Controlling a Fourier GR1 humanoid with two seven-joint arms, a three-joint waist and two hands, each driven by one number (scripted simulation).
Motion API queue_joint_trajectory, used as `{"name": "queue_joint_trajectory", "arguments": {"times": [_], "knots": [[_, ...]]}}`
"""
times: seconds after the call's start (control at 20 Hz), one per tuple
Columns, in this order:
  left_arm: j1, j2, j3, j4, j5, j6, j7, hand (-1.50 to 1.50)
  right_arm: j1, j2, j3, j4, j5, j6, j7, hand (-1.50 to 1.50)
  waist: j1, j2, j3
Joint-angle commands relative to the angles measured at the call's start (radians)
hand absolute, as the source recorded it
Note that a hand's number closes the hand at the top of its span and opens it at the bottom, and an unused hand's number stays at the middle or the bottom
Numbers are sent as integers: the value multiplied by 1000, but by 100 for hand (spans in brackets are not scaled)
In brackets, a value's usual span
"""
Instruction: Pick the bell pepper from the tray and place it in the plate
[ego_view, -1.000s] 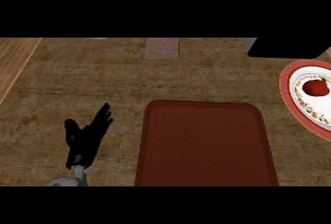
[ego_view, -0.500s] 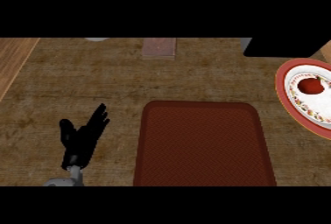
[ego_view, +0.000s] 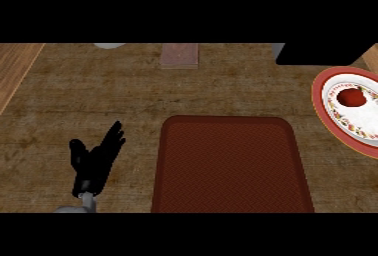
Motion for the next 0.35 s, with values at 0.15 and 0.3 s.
{"name": "queue_joint_trajectory", "arguments": {"times": [0.15, 0.3], "knots": [[6, 39, 46, 24, 34, -48, -6, 0, 65, 7, 19, -1, 19, 34, -124, -150, -3, -2, -2], [14, 21, 26, 4, 2, -8, 13, 0, 118, 8, 16, 10, 14, 64, -164, -150, -6, -2, -1]]}}
